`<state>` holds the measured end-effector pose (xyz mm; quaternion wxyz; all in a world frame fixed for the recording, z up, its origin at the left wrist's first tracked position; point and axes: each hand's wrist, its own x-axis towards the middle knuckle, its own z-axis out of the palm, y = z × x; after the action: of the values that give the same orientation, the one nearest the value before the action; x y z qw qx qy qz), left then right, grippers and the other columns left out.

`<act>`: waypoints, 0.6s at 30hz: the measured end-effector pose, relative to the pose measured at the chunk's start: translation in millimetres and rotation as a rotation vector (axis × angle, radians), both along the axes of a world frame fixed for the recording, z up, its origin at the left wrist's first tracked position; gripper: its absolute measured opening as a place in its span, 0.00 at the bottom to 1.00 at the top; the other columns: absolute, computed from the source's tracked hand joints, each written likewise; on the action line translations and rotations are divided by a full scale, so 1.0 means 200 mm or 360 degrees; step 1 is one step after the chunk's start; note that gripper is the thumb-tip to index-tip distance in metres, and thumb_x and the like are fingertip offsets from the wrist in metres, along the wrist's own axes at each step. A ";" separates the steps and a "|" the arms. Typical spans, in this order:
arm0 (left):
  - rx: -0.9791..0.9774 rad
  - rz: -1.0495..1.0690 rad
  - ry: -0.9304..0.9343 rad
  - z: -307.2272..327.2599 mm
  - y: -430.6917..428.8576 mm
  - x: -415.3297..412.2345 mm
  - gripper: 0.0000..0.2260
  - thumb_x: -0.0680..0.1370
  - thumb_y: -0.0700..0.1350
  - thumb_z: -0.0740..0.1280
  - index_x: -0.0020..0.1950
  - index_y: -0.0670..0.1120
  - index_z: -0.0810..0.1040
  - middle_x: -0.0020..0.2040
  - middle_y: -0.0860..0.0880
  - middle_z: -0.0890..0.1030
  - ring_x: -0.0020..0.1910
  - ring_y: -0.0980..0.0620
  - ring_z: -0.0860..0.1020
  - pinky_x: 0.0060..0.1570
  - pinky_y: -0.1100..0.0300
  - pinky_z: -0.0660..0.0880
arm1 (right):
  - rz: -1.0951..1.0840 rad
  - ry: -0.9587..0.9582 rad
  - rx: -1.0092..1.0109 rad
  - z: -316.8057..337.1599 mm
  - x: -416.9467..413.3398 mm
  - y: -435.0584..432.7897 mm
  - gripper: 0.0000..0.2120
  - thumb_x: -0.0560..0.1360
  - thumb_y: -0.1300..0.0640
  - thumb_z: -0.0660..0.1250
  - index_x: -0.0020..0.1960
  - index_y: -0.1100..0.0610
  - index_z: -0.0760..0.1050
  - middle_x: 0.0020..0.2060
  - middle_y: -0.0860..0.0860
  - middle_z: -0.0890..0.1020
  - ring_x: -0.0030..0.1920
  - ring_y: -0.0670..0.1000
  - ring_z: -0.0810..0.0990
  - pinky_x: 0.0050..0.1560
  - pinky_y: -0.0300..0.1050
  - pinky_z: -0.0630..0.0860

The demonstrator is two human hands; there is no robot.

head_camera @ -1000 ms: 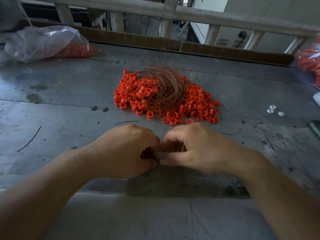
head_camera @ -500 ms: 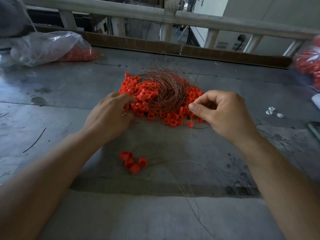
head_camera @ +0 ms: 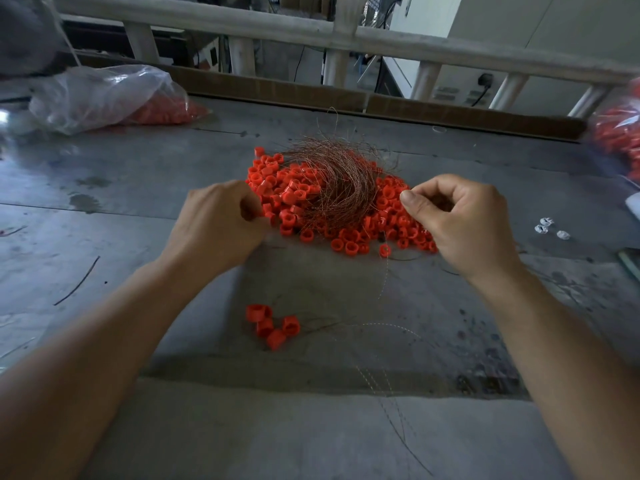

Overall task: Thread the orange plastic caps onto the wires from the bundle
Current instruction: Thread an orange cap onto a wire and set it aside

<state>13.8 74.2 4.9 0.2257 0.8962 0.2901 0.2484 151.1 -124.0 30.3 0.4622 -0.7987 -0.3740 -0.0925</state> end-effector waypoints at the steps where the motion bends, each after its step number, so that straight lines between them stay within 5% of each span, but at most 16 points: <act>1: -0.0074 0.0026 -0.0066 0.02 -0.01 -0.01 0.06 0.69 0.41 0.70 0.35 0.50 0.76 0.33 0.56 0.76 0.35 0.55 0.75 0.32 0.66 0.66 | 0.0039 -0.0073 0.0004 0.01 -0.02 0.00 0.08 0.72 0.55 0.69 0.35 0.48 0.76 0.28 0.40 0.76 0.29 0.37 0.75 0.32 0.26 0.67; 4: -0.0360 -0.0028 -0.0246 0.06 -0.05 -0.06 0.08 0.68 0.41 0.72 0.38 0.53 0.76 0.34 0.54 0.78 0.33 0.57 0.75 0.33 0.64 0.69 | 0.0210 -0.0362 -0.0182 0.02 -0.08 0.04 0.05 0.72 0.56 0.68 0.42 0.57 0.81 0.37 0.49 0.80 0.39 0.46 0.78 0.42 0.39 0.73; 8: -0.0503 -0.0120 -0.0334 0.08 -0.09 -0.08 0.09 0.68 0.41 0.72 0.38 0.55 0.78 0.35 0.53 0.80 0.33 0.57 0.76 0.36 0.64 0.73 | 0.0445 -0.0612 -0.0697 -0.01 -0.12 0.10 0.10 0.72 0.54 0.66 0.49 0.57 0.82 0.50 0.52 0.81 0.54 0.54 0.76 0.57 0.50 0.67; 11: -0.0541 -0.0152 -0.0310 0.08 -0.10 -0.07 0.11 0.69 0.40 0.72 0.35 0.56 0.78 0.35 0.53 0.80 0.32 0.57 0.76 0.37 0.64 0.73 | 0.0473 -0.0627 -0.0997 -0.08 -0.09 0.12 0.16 0.77 0.50 0.62 0.62 0.52 0.74 0.67 0.48 0.70 0.69 0.48 0.62 0.66 0.44 0.52; 14: -0.0546 -0.0180 -0.0287 0.07 -0.11 -0.07 0.11 0.69 0.40 0.72 0.34 0.56 0.78 0.34 0.55 0.80 0.32 0.59 0.77 0.37 0.65 0.73 | 0.0466 -0.0632 -0.1173 -0.12 -0.07 0.13 0.22 0.78 0.47 0.56 0.70 0.51 0.65 0.72 0.45 0.61 0.73 0.45 0.53 0.70 0.46 0.45; 18: -0.0560 -0.0226 -0.0301 0.06 -0.11 -0.07 0.11 0.69 0.40 0.73 0.35 0.56 0.78 0.33 0.56 0.80 0.30 0.63 0.75 0.37 0.65 0.72 | 0.0466 -0.0641 -0.1045 -0.13 -0.07 0.12 0.21 0.78 0.49 0.58 0.69 0.55 0.67 0.70 0.48 0.67 0.72 0.46 0.57 0.70 0.46 0.44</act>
<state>0.2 52.5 17.6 0.4220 0.8338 0.2427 0.2604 137.9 -99.7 4.0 0.1086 -0.8080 -0.5763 -0.0561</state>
